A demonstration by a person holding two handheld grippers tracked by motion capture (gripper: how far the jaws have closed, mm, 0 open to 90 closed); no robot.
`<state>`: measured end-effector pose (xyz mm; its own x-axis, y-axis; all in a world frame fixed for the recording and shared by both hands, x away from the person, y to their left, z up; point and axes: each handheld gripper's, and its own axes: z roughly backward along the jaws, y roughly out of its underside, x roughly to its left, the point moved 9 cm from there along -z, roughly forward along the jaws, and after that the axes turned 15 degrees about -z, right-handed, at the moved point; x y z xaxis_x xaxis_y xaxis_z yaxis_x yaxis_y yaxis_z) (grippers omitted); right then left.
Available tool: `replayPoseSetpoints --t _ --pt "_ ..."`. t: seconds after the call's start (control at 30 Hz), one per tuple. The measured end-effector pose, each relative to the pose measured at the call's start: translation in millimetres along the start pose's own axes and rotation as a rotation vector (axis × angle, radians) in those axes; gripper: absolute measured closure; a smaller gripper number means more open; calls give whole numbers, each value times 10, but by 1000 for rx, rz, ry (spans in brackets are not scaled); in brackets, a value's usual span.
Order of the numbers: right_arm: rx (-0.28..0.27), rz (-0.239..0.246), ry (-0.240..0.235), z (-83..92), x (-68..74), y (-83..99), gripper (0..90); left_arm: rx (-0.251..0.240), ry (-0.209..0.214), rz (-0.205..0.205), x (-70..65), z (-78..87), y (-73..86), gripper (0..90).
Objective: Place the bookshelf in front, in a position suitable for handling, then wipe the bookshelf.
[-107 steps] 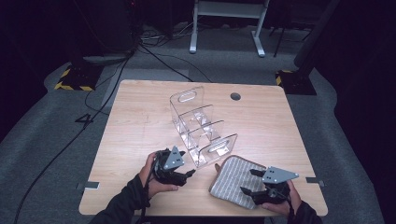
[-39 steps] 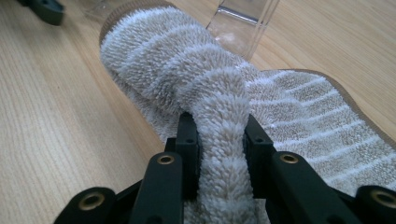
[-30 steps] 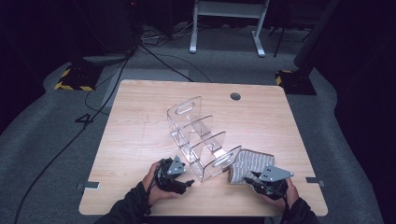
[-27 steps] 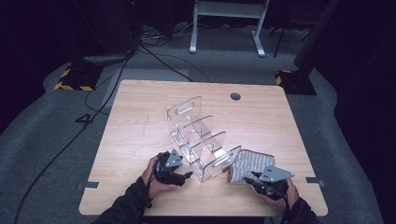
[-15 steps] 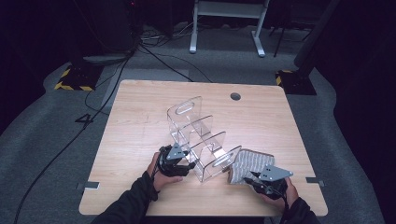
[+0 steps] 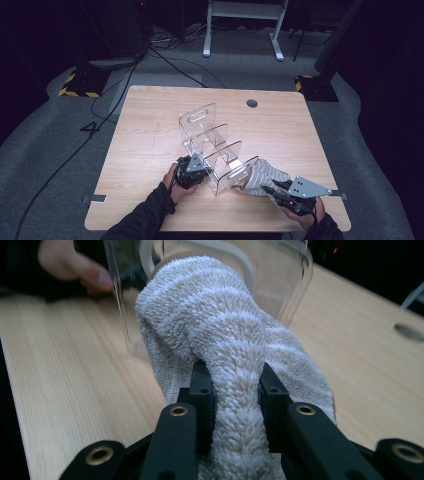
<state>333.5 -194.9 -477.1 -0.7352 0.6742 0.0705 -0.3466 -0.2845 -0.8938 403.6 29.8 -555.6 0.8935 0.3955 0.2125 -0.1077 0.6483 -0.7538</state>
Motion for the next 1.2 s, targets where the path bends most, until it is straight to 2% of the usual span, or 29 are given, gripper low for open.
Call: replayPoseSetpoints --t 0.1,0.23,0.3,0.4,0.5,0.53,0.57,0.63,0.77,0.87,0.9,0.93,1.03,1.13,1.17,1.2 --pt "-46 24 -4 -14 45 -79 752 -1 8 -1 -6 3 1 854" --pt "-75 49 -3 -41 91 -187 751 0 14 -12 -11 5 3 860" --pt "-106 70 37 -39 69 -307 752 -4 25 0 -27 3 1 860" --pt "-167 58 81 1 -21 -492 752 -2 22 -15 -17 5 3 860" --pt "-191 45 107 6 -84 -559 751 0 22 -22 -20 6 4 860" --pt "-201 42 133 -34 -148 -587 751 1 29 -21 -23 5 5 860" --pt "-201 42 133 -34 -148 -587 751 1 29 -21 -23 5 5 860" --pt "-178 64 150 -127 -192 -542 750 -1 35 -18 -28 2 3 860" --pt "-138 49 136 -296 -234 -389 748 0 41 -13 -31 2 5 860" --pt "-120 13 122 -349 -268 -292 748 0 40 -17 -32 2 4 859" --pt "-107 4 118 -374 -287 -243 748 0 42 -16 -32 2 5 858" --pt "-82 -27 100 -426 -312 -138 748 0 43 -18 -31 0 4 857" --pt "-47 -54 89 -469 -345 -36 748 0 42 -19 -32 -1 3 857" --pt "0 -27 104 -517 -328 74 748 0 46 -16 -29 -4 3 857" --pt "0 -27 104 -517 -328 74 748 0 46 -16 -29 -4 3 857" --pt "73 16 97 -584 -263 220 748 3 45 -22 -27 -7 2 856"
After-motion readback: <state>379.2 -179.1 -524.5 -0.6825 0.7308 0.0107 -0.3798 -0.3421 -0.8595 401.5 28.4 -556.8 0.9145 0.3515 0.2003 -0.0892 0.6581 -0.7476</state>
